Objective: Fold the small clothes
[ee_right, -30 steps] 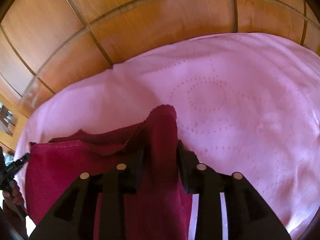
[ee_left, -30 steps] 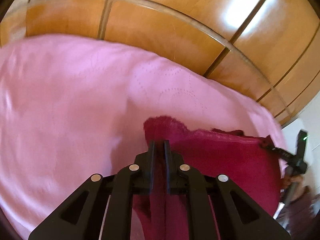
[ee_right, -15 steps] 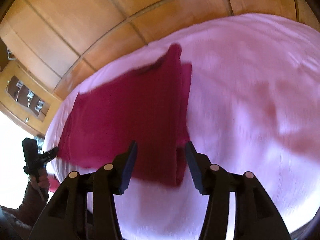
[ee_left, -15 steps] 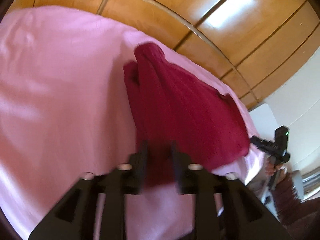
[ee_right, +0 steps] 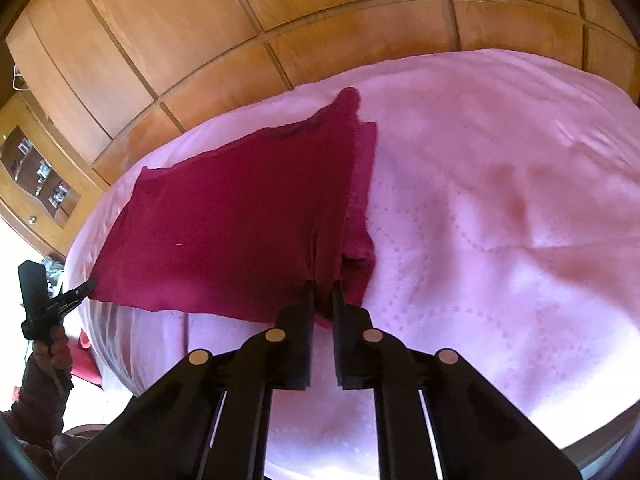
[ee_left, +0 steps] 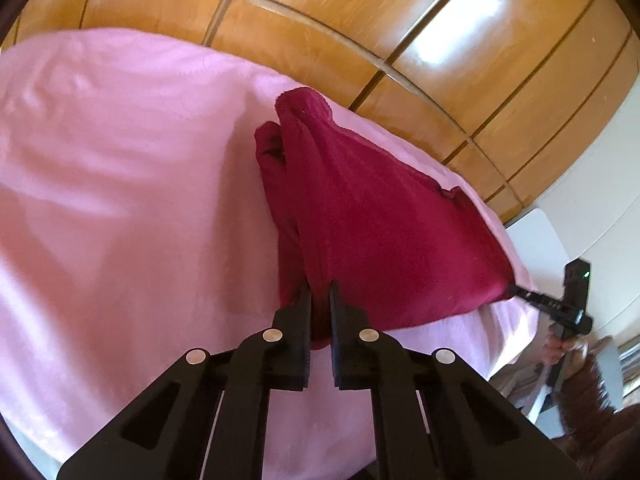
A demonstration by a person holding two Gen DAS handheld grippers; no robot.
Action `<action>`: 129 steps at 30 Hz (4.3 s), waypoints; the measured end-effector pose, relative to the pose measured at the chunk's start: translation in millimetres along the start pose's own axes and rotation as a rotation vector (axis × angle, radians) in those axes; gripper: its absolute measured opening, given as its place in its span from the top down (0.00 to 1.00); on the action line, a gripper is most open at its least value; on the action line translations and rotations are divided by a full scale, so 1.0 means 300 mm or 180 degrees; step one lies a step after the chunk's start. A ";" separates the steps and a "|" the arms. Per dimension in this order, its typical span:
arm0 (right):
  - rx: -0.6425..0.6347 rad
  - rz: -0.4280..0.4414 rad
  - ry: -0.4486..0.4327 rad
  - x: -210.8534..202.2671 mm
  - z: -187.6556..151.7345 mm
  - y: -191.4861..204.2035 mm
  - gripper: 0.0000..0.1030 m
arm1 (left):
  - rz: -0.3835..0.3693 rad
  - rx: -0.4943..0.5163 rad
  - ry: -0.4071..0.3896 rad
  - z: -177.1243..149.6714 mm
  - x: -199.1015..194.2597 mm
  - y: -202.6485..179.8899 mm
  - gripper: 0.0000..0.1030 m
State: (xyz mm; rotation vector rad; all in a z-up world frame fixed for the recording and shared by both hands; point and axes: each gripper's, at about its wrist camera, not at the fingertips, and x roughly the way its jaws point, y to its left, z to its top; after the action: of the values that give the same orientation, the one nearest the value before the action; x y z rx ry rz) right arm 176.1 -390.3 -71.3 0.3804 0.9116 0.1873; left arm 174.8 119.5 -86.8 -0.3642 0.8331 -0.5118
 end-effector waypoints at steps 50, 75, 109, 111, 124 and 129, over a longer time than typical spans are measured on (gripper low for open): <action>-0.0367 -0.0872 -0.0249 0.462 0.342 0.110 0.30 | 0.0037 -0.0427 -0.0025 0.359 0.234 0.058 0.43; -0.0342 -0.0823 -0.0324 0.457 0.337 0.110 0.28 | 0.1529 0.0388 -0.0639 0.306 0.190 -0.220 0.76; -0.0210 -0.0553 -0.0369 0.467 0.342 0.073 0.20 | 0.1357 0.0421 -0.0071 0.407 0.539 -0.114 0.51; -0.0203 -0.0543 -0.0358 0.466 0.342 0.073 0.19 | 0.1300 0.0341 -0.0067 0.417 0.537 -0.101 0.51; 0.0110 -0.0152 -0.0237 0.263 0.288 0.005 0.15 | 0.1087 0.0203 -0.0411 0.291 0.266 -0.123 0.51; 0.0341 0.0081 0.0001 0.251 0.170 -0.054 0.21 | 0.0833 0.0160 -0.0434 0.186 0.185 -0.142 0.51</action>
State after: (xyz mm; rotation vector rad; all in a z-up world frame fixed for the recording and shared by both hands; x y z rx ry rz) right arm 262.2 -393.6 -104.9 0.4914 0.9195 0.1623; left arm 237.1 59.3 -64.4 -0.2365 0.7214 -0.2607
